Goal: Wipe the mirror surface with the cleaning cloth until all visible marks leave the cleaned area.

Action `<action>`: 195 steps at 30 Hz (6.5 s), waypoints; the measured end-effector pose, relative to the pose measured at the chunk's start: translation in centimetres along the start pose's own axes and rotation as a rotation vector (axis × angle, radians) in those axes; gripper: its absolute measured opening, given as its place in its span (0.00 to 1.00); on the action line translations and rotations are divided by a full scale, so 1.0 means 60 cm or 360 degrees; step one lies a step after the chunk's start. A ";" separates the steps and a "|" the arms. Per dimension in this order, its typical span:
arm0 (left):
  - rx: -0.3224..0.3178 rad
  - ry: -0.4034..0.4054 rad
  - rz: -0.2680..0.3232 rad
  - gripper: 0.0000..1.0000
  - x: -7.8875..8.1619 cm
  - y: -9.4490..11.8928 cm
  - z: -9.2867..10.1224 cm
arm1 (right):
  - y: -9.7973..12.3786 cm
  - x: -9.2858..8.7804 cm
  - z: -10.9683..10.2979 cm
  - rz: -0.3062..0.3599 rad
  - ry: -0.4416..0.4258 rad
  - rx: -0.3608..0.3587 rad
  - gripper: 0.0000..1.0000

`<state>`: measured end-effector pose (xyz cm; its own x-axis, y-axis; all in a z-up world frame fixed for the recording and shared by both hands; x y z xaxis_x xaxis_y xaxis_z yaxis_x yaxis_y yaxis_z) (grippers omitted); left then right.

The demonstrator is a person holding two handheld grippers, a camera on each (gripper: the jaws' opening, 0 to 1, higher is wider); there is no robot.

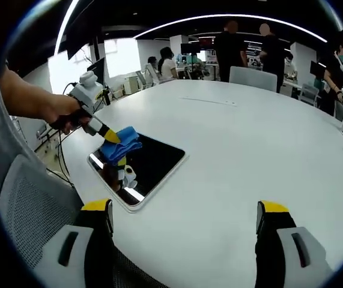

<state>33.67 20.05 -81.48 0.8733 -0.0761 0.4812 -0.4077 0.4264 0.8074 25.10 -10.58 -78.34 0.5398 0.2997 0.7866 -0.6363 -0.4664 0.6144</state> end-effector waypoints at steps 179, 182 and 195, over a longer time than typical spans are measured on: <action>-0.0150 0.0090 -0.0008 0.02 -0.089 0.001 0.111 | 0.004 0.009 -0.005 0.0066 0.0003 0.0029 0.98; -0.0156 0.0077 -0.0016 0.02 -0.088 -0.002 0.116 | 0.001 0.007 -0.010 0.0046 0.0030 0.0041 0.98; -0.0176 0.0030 -0.0057 0.02 -0.088 -0.018 0.155 | 0.001 0.006 -0.012 0.0038 0.0046 0.0055 0.98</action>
<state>26.99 11.60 -81.70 0.8921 -0.0764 0.4454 -0.3453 0.5205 0.7809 24.87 -9.91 -77.97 0.5081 0.3119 0.8028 -0.6293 -0.5020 0.5933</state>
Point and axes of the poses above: the point that each gripper's makers call its tool centre point, and the gripper's own axes: y roughly backward along the fingers, z roughly to its right, x roughly out of its top, the point moved 6 cm from there along y, roughly backward along the fingers
